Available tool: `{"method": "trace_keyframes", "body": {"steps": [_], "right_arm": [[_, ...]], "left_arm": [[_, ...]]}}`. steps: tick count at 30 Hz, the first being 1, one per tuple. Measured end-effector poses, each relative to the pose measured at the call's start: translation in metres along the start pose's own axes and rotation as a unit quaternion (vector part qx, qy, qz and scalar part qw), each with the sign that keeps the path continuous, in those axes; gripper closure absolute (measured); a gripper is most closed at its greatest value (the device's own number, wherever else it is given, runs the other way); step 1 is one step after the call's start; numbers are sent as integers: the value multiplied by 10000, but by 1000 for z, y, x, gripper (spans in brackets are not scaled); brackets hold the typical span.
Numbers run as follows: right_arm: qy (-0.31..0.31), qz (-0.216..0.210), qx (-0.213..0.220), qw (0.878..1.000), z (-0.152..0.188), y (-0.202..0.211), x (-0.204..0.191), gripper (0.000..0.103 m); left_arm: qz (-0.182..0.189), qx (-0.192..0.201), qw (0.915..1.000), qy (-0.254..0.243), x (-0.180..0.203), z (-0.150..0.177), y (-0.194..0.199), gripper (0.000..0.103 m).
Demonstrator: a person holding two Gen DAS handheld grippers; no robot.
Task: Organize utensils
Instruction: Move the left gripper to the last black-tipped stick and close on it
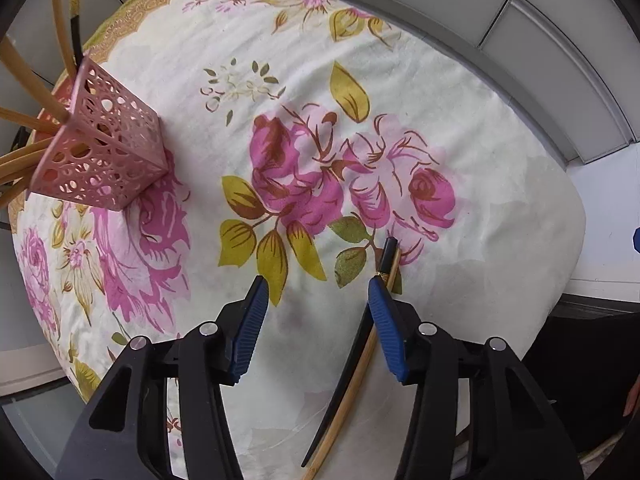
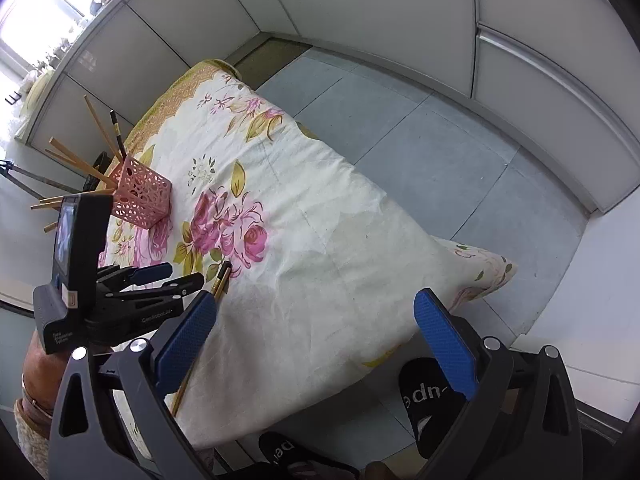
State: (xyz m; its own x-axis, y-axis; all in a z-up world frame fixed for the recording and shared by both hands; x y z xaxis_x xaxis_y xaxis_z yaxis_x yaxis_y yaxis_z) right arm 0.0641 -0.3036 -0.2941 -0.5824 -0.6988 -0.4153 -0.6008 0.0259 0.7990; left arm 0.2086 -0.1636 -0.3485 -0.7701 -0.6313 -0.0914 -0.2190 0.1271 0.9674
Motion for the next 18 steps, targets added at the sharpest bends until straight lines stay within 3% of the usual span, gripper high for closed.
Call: {"method": "trace_keyframes", "body": {"steps": [9, 14, 18], "right_arm": [[-135, -79, -68, 9999, -2, -1, 6, 7], [-142, -82, -67, 9998, -2, -2, 6, 7], [-158, -80, -109, 9998, -1, -3, 6, 7]], "left_arm": [[-34, -178, 9998, 20, -1, 3, -16, 53], [133, -29, 9999, 31, 0, -10, -7, 53], [240, -175, 9995, -113, 8, -7, -10, 53]]}}
Point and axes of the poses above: each gripper's, at about its wrist camera, not at the fingertips, and y roughly against the way its jaws point, x to its right, z to its underside, the point moved 10 cm from there along -y, roughly the way its jaws point, and after that the axes turned 10 degrees about x, right-handed, at the moved point
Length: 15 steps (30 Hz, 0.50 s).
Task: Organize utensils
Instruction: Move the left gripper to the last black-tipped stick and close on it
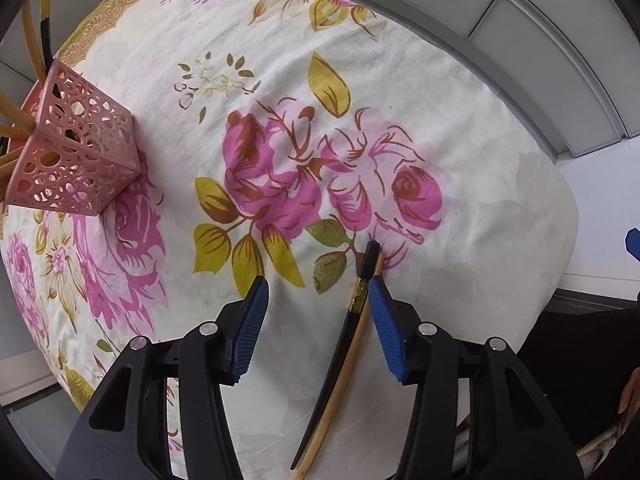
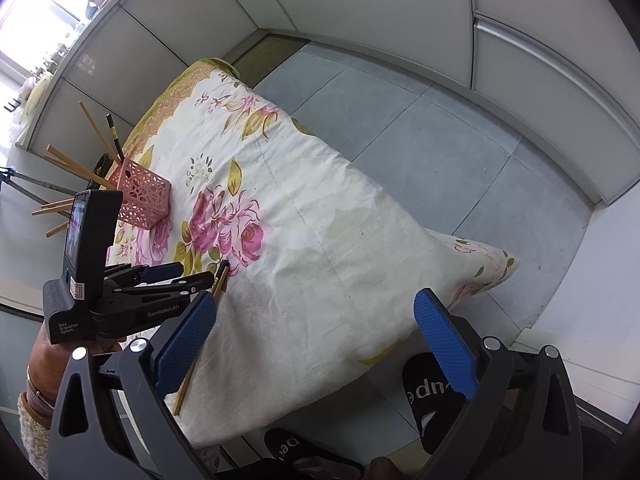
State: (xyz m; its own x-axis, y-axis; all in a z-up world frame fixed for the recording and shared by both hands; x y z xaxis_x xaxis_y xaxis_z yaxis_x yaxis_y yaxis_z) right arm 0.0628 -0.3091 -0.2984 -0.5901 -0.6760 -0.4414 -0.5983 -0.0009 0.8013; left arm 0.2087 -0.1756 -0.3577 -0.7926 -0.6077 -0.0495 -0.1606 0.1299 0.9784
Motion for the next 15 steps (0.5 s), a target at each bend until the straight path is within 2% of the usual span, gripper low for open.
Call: {"method": "trace_keyframes", "body": {"steps": [7, 10, 15], "right_arm": [[37, 30, -8, 10000, 1, -2, 0, 7], [21, 32, -63, 10000, 3, -4, -1, 7], [14, 59, -9, 10000, 1, -3, 0, 7]], "left_arm": [[27, -70, 9999, -71, 5, 7, -9, 50], [128, -136, 9997, -168, 8, 8, -11, 58], [378, 47, 9992, 101, 7, -2, -5, 60]]}}
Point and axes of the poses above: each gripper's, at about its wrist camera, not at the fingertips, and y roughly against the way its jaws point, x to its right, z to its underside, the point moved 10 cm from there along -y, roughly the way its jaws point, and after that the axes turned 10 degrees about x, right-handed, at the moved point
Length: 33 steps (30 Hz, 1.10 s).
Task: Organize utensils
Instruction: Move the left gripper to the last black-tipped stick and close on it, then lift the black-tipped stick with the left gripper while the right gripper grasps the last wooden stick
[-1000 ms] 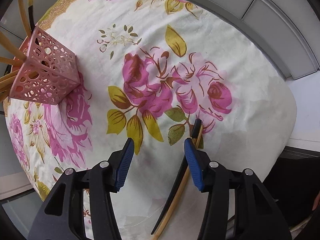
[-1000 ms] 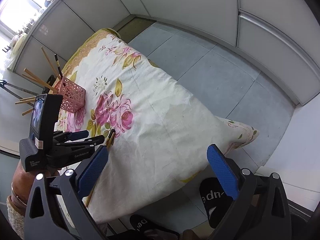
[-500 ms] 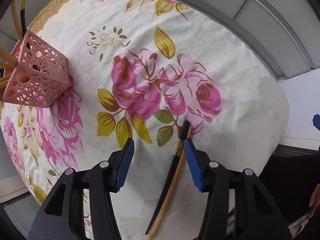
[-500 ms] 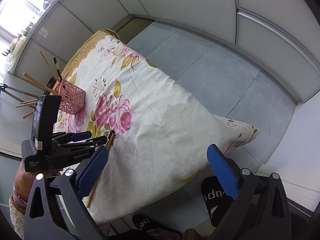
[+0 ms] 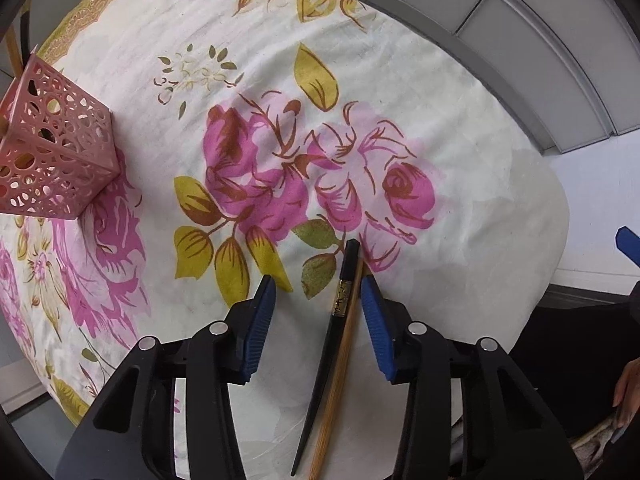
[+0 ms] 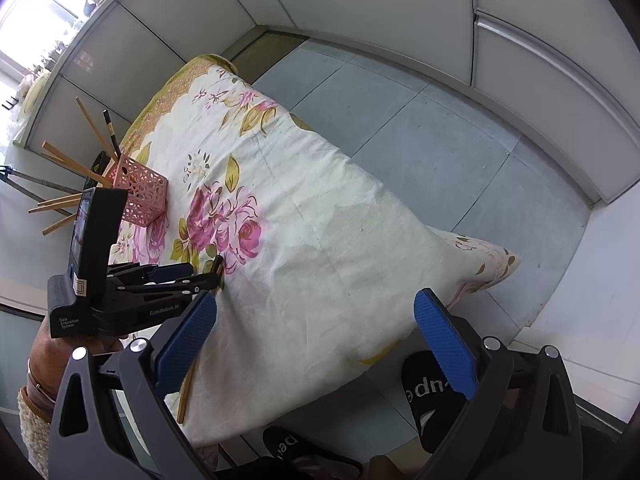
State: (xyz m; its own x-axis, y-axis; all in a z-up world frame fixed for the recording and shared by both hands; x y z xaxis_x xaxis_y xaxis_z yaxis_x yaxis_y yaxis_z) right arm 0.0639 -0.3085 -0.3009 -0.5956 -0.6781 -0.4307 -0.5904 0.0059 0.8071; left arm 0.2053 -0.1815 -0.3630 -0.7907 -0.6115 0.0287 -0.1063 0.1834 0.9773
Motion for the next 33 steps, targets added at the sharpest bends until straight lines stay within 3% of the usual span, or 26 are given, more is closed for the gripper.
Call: {"method": "trace_keyframes", "body": {"steps": [12, 16, 20, 21, 22, 25, 28, 31, 33], "right_arm": [[0, 12, -136, 9999, 4, -6, -1, 7], [2, 43, -115, 9999, 4, -6, -1, 7], [-48, 69, -114, 9999, 3, -5, 0, 7], [-52, 67, -126, 9999, 4, -7, -1, 7], [-30, 67, -139, 9999, 4, -7, -2, 7], [175, 127, -163, 9996, 7, -11, -9, 7], [363, 160, -260, 9989, 10, -18, -22, 7], [532, 128, -353, 9979, 14, -25, -41, 7], [591, 77, -403, 9974, 17, -29, -53, 7]], "left_arm": [[-60, -26, 9998, -198, -10, 8, -4, 59], [15, -176, 9988, -464, 10, 10, -8, 76], [-8, -181, 9989, -440, 10, 10, -9, 77], [21, -159, 9992, -375, 9, 11, -8, 81], [8, -115, 9995, -279, 4, 11, -7, 92], [150, 80, 9998, 140, -19, 17, -4, 93], [256, 389, 9936, 1027, -55, 29, 3, 95], [566, 467, 9759, 2054, -91, 52, 8, 86], [315, 535, 9726, 2240, -112, 66, 15, 78]]}}
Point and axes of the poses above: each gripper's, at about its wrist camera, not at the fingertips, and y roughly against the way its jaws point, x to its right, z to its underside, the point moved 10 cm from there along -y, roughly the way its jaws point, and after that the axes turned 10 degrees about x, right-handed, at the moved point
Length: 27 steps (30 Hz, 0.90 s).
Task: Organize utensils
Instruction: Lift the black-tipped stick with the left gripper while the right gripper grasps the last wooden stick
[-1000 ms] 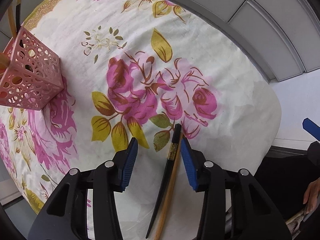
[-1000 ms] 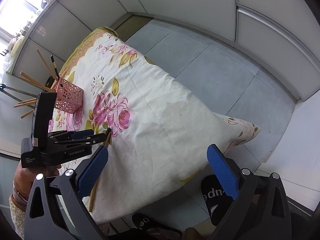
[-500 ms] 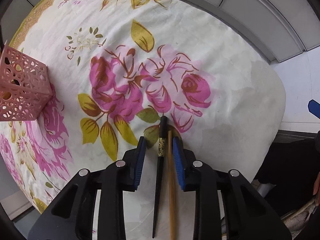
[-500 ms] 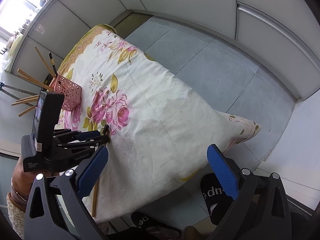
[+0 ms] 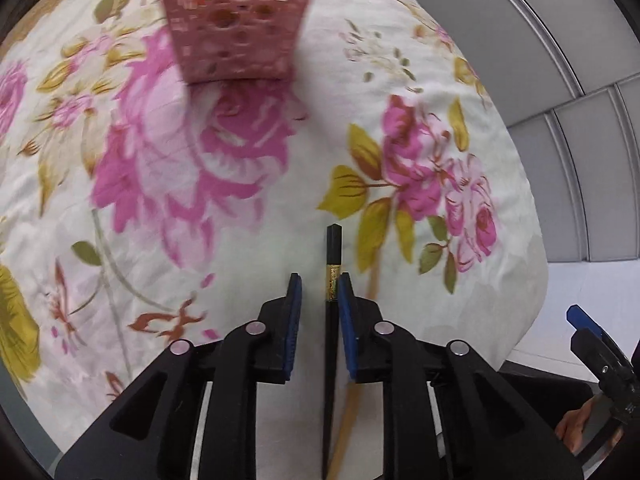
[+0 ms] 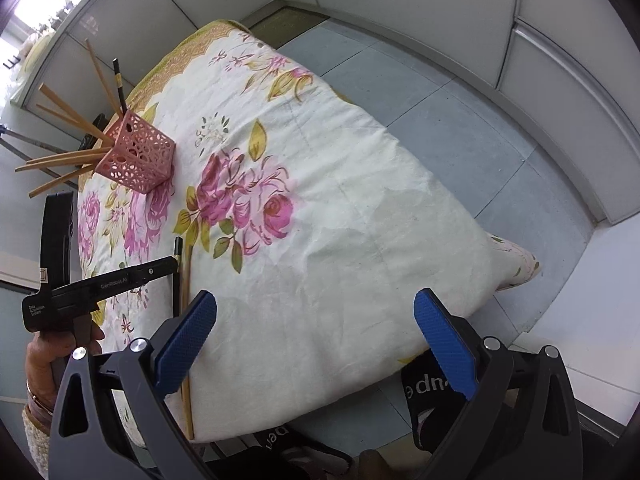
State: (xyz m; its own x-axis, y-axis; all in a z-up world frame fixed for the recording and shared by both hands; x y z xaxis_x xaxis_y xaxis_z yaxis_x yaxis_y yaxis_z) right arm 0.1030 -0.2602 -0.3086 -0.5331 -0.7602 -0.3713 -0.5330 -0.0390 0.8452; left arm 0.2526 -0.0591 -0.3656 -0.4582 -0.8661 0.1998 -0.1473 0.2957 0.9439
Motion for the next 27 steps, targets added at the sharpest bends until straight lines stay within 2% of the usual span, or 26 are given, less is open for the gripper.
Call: {"method": "trace_keyframes", "body": {"steps": [1, 4, 6, 9, 12, 13, 14, 17, 20, 25, 27], "right_arm": [[35, -10, -6, 10000, 1, -1, -5, 7], [81, -18, -38, 10000, 5, -4, -14, 7], [63, -28, -117, 9999, 8, -7, -16, 7], [72, -13, -112, 9999, 7, -8, -21, 7], [122, 75, -65, 9999, 4, -11, -28, 7], [117, 89, -89, 9999, 3, -13, -31, 7], [104, 86, -129, 9998, 3, -16, -34, 7], [-18, 92, -272, 9996, 4, -31, -48, 7], [-38, 104, -436, 9990, 8, -51, -68, 8], [325, 338, -460, 9978, 19, -82, -110, 28], [449, 467, -438, 9969, 22, -92, -121, 32]], "left_arm": [[-190, 54, 9998, -68, -8, 1, 4, 78], [-74, 110, 9998, -140, -10, 4, 13, 78], [-245, 116, 9993, -270, -12, 2, 18, 78], [-428, 10, 9985, -337, 7, -7, 7, 78], [-601, 47, 9967, -551, 17, -15, -1, 73], [-803, 96, 9944, -683, 17, -16, -2, 87], [-935, 173, 9921, -817, 17, -17, -2, 94], [-738, 354, 9949, -584, 14, -14, 3, 96], [-570, 768, 9953, -155, -4, -6, 25, 97], [-524, 1325, 9898, 72, -25, 7, 69, 97], [-568, 1551, 9862, 117, -31, 5, 90, 97]]}}
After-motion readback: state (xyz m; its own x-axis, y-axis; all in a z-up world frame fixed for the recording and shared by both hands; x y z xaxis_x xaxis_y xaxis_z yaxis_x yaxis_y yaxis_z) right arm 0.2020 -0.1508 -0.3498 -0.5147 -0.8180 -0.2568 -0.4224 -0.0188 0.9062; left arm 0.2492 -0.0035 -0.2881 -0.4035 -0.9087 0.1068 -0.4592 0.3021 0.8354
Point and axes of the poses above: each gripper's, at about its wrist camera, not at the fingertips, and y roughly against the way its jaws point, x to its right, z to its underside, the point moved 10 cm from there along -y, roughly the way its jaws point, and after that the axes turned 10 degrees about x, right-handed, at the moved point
